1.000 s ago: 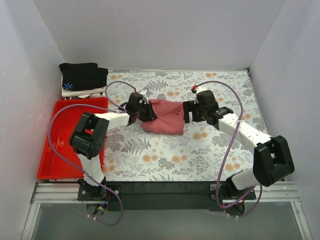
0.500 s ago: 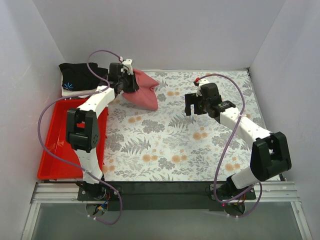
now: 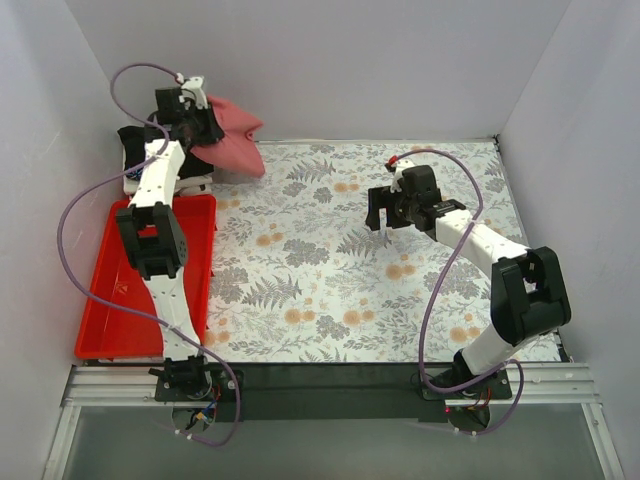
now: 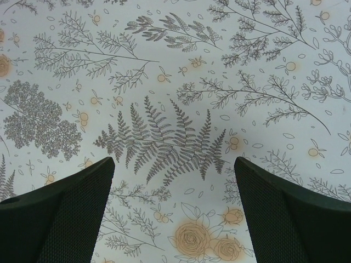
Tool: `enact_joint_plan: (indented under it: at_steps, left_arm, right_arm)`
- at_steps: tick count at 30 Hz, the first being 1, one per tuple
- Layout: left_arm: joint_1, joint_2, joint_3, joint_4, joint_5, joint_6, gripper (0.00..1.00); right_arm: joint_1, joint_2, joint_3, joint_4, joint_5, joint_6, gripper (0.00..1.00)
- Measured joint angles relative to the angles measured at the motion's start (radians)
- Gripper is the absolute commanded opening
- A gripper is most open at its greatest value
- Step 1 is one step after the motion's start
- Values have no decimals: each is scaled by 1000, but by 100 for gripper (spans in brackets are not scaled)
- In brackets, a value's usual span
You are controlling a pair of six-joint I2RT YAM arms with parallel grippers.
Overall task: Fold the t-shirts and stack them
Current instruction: Neatly place the folded tshirt to the corner
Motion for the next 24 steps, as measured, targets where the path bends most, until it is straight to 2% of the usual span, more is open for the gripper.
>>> enact_joint_plan:
  at_steps: [7, 14, 24]
  left_arm:
    - [142, 21, 119, -28, 63, -1, 0]
    - [229, 22, 123, -50, 109, -4, 0]
    - [317, 60, 120, -35, 90, 19, 0]
  right_arm:
    - [0, 27, 0, 8, -20, 0, 81]
    - [0, 27, 0, 15, -40, 0, 80]
    - [0, 27, 0, 14, -49, 0, 80]
